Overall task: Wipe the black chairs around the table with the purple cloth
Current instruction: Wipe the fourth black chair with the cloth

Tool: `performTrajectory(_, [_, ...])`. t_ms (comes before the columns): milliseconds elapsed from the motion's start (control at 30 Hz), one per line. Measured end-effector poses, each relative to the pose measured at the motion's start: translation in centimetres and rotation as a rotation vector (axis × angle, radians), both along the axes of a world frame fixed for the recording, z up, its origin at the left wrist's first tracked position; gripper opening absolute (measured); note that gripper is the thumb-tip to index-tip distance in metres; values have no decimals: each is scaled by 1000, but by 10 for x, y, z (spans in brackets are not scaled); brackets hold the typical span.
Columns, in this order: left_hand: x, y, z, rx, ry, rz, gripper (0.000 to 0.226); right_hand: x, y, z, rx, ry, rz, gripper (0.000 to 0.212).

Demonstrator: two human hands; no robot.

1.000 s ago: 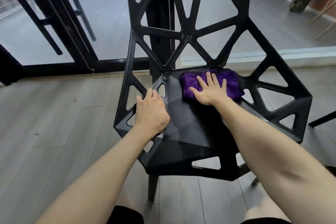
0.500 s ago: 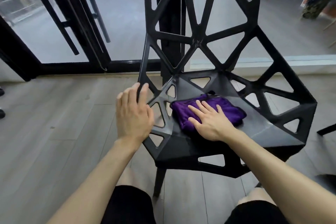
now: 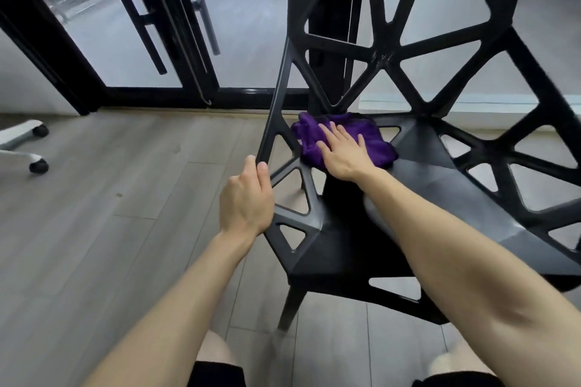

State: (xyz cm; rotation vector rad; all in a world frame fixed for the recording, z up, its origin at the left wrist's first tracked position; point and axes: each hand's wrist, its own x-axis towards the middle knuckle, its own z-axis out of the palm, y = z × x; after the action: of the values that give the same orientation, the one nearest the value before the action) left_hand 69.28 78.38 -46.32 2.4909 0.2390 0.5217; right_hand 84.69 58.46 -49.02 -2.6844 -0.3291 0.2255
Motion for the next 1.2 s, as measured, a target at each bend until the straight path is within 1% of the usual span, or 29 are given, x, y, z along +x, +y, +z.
performTrajectory(167, [-3, 1, 5, -134, 28, -37, 39, -115, 1, 11, 75, -13, 179, 60])
performTrajectory(233, [-4, 1, 9, -158, 39, -38, 38, -139, -9, 10, 78, -28, 239, 58])
performTrajectory(300, [-4, 2, 11, -145, 40, -42, 39, -128, -13, 10, 48, -27, 233, 58])
performTrajectory(433, [-2, 5, 9, -124, 55, -23, 41, -66, 3, 12, -20, 31, 82, 61])
performTrajectory(500, [1, 7, 4, -144, 68, -26, 42, -58, 5, 11, -20, 11, 68, 60])
performTrajectory(633, [3, 7, 0, -132, 50, -4, 44, -108, -43, 17, -20, -9, 185, 53])
performTrajectory(733, [-1, 2, 6, -159, 51, 1, 44, -152, -89, 20, -6, -18, 239, 51])
performTrajectory(767, [0, 1, 8, -177, 68, -3, 44, -160, -94, 20, -33, -32, 249, 51])
performTrajectory(800, [1, 2, 10, -198, 96, -9, 43, -164, -87, 22, -79, -32, 253, 52])
performTrajectory(867, [7, 10, 17, -273, 166, -67, 41, -163, -47, 25, -140, -15, 258, 55])
performTrajectory(933, [15, 27, 27, -358, 271, -150, 38, -166, 3, 24, -86, -38, 280, 58])
performTrajectory(1000, [18, 41, 40, -392, 374, -192, 39, -174, 22, 20, -18, -91, 300, 60])
performTrajectory(1033, [17, 45, 45, -410, 401, -191, 38, -180, 15, 19, -19, -126, 314, 60])
performTrajectory(1133, [20, 48, 46, -525, 402, -156, 32, -208, -30, 17, -74, -190, 369, 59])
performTrajectory(1200, [20, 47, 44, -544, 388, -121, 30, -224, -40, 15, -108, -249, 367, 57])
